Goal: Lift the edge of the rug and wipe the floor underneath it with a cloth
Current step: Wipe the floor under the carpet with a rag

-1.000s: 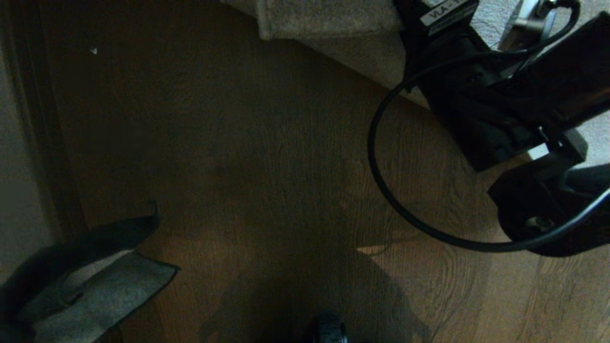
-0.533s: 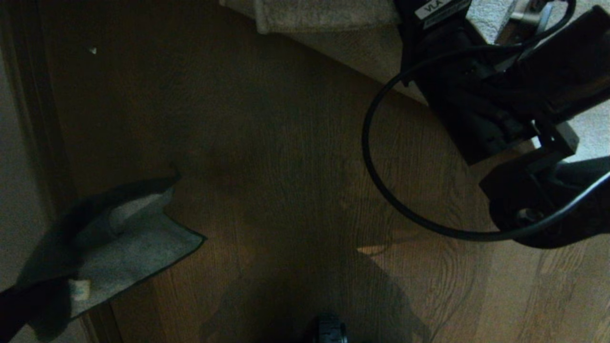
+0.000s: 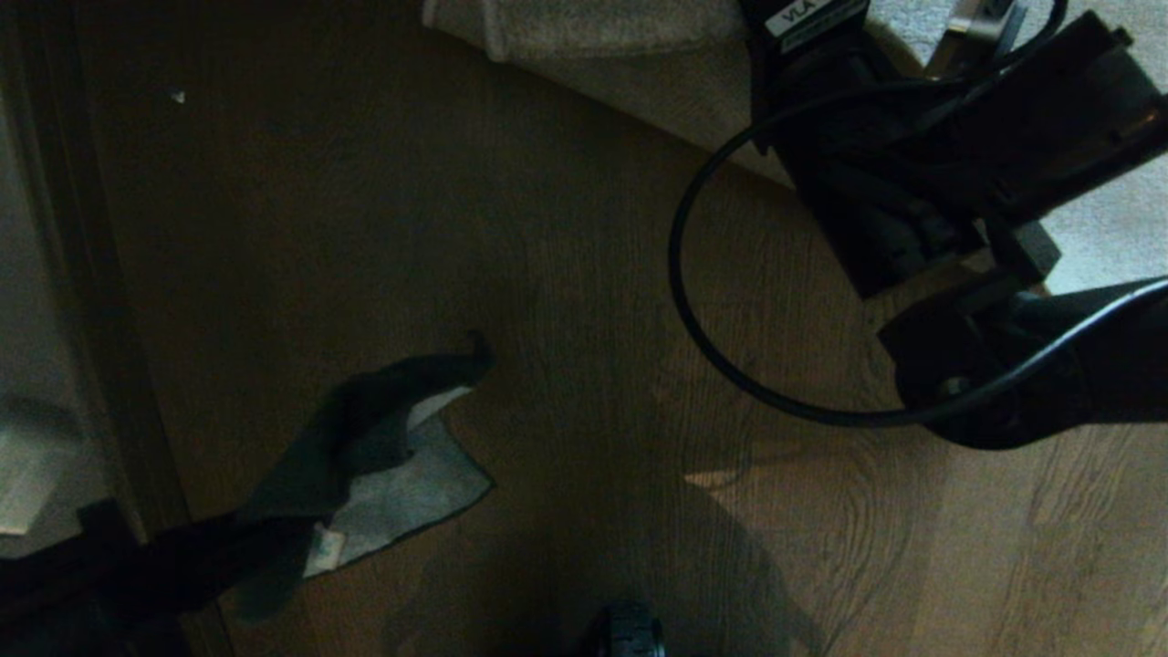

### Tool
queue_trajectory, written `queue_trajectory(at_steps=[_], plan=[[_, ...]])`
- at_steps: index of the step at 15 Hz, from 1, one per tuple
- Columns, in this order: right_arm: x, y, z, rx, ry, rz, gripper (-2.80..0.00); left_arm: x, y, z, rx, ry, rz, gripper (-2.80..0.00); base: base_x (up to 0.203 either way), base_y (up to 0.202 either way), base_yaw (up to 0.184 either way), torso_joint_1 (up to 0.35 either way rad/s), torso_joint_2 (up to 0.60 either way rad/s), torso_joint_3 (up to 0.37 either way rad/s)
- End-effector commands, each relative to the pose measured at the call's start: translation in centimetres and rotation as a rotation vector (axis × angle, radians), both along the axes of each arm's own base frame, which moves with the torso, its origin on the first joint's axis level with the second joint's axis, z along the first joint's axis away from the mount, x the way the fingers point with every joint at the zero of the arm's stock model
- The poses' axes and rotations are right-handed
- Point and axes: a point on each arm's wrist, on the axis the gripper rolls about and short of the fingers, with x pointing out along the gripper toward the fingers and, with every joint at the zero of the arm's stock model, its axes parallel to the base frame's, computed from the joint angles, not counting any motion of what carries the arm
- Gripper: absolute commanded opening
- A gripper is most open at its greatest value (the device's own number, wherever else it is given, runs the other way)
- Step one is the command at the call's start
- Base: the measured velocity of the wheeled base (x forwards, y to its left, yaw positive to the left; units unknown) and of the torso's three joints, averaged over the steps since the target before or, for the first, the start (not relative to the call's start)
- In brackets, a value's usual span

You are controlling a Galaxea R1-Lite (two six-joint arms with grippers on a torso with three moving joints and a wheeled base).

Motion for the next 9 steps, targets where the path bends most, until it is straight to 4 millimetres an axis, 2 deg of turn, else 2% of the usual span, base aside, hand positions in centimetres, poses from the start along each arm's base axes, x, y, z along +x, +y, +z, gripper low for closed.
queue_trajectory(at_steps=[1,4,6,9], plan=[[0.9,0.5,-0.4,0.006,0.002,-0.003,-2.8,2.6,-2.4,-1.1,0.038,0.082,-0.075,-2.8,0.0,0.0,0.0,0.0,0.0,0.0],[2.0,0.3,-0.1,0.018,-0.015,-0.023,-2.8,5.4,-7.3,-2.0,0.039,0.118,-0.167,-2.8,0.0,0.0,0.0,0.0,0.0,0.0],[2.4,-0.1,-0.1,0.01,-0.004,-0.038,-2.8,6.1,-11.0,-2.2,0.006,0.141,-0.235,-2.8,0.0,0.0,0.0,0.0,0.0,0.0],[3.2,-0.5,-0.5,0.02,0.013,-0.041,-2.8,6.5,-14.8,-1.9,-0.023,0.137,-0.29,-2.8,0.0,0.0,0.0,0.0,0.0,0.0]])
